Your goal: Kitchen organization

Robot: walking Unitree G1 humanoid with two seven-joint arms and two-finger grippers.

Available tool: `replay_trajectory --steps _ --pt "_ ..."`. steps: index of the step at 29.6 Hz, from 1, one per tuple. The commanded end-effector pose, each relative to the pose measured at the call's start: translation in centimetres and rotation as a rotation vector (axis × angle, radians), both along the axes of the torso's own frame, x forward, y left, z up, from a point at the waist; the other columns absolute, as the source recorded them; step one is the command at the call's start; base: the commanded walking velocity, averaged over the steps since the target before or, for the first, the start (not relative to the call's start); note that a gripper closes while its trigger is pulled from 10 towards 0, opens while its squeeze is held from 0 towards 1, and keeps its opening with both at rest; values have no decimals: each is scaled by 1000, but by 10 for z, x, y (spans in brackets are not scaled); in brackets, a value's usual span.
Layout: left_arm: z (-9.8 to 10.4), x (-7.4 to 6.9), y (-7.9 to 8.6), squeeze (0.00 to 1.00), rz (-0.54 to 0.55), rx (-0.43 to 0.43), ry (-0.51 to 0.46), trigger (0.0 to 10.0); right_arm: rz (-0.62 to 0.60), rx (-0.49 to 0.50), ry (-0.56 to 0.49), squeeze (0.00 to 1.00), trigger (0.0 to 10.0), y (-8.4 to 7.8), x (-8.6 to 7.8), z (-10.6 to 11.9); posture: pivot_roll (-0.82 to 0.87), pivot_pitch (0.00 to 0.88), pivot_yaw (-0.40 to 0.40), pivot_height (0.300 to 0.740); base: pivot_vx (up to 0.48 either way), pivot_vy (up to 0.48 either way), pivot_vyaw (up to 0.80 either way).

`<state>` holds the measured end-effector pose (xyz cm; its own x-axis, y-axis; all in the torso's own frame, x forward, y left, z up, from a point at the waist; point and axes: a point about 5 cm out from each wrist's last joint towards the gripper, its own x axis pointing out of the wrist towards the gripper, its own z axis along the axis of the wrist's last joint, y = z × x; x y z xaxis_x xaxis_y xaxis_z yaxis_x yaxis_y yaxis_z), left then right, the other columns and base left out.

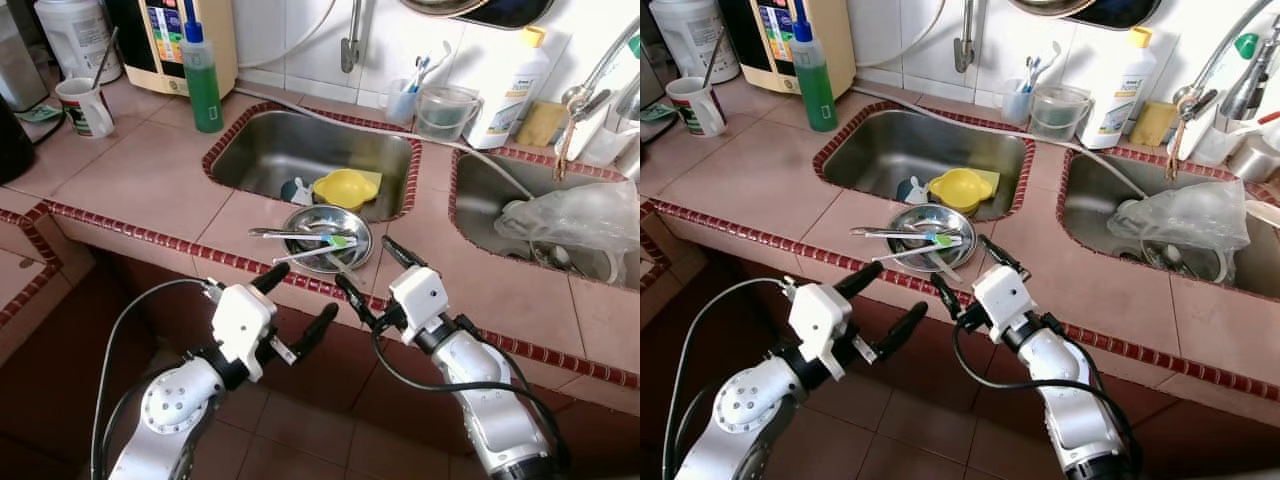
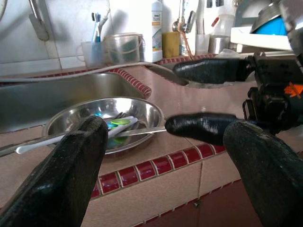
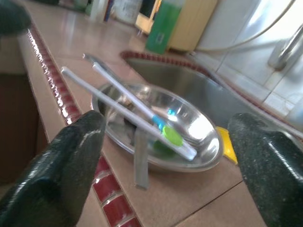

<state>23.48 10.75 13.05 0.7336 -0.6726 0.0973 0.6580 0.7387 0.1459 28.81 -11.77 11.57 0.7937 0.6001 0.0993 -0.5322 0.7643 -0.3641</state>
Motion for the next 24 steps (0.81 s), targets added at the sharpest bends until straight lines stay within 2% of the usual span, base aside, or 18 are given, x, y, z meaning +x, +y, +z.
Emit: replay_trajectory --steps 1,7,14,16,17,18,19,24 --pt "5 -1 -3 0 -1 1 -13 10000 7 -32 26 0 10000 -5 3 -4 84 121 -61 740 0 0 0" --pt "5 0 -2 0 23 -3 -14 10000 40 -96 41 0 10000 -7 9 -7 91 125 -75 740 0 0 0" --pt "2 -1 2 0 55 -2 5 10000 82 -104 28 0 10000 -6 14 -4 97 124 -87 740 0 0 0" --pt "-1 2 7 0 98 14 9 10000 117 -27 11 0 10000 -4 10 4 96 121 -90 740 0 0 0" --pt "-3 5 12 0 135 34 4 10000 128 56 0 0 10000 -5 4 10 92 121 -89 740 0 0 0" --pt "-3 5 12 0 135 34 4 10000 128 56 0 0 10000 -5 4 10 92 121 -89 740 0 0 0" --pt "-4 8 16 0 158 41 5 10000 127 107 1 0 10000 -5 -2 12 88 122 -85 740 0 0 0" --pt "-2 15 26 0 172 44 5 10000 111 162 10 0 10000 -4 -13 12 68 119 -66 740 0 0 0"
